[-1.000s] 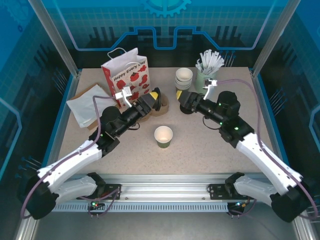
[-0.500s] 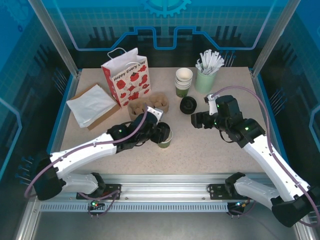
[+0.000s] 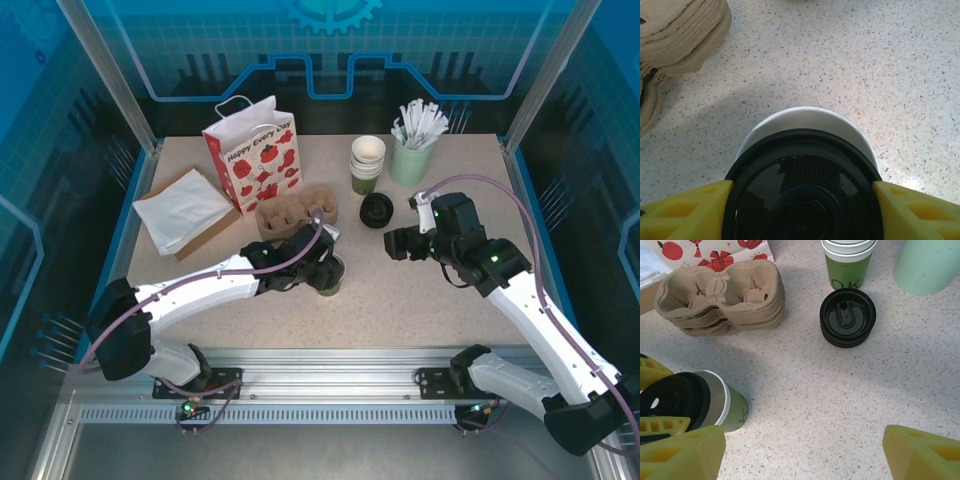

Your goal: Pack the takeout coffee

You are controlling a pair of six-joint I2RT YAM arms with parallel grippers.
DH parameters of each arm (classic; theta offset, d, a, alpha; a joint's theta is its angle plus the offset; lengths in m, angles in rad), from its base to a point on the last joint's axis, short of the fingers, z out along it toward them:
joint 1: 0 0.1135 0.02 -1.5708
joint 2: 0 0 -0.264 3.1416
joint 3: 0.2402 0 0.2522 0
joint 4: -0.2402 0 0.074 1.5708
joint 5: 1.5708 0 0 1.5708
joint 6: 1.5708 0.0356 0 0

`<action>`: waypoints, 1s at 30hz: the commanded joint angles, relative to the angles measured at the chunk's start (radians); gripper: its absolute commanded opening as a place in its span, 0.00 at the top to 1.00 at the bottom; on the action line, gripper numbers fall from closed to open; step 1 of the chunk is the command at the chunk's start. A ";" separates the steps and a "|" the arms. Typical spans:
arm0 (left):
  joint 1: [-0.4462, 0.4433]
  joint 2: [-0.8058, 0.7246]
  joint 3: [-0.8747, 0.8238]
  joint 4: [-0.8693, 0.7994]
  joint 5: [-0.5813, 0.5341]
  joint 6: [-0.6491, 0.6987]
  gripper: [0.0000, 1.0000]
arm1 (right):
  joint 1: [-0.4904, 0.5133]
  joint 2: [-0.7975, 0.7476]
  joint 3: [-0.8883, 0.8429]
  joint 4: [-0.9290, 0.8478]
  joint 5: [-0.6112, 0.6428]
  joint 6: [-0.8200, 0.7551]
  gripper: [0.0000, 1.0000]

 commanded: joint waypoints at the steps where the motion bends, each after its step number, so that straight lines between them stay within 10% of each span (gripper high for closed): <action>1: -0.008 0.008 0.018 0.043 0.020 0.004 0.37 | -0.010 -0.019 -0.018 0.004 -0.007 -0.013 0.17; 30: -0.024 0.069 -0.002 0.061 -0.041 0.061 0.35 | -0.010 -0.031 -0.044 0.020 -0.015 -0.008 0.17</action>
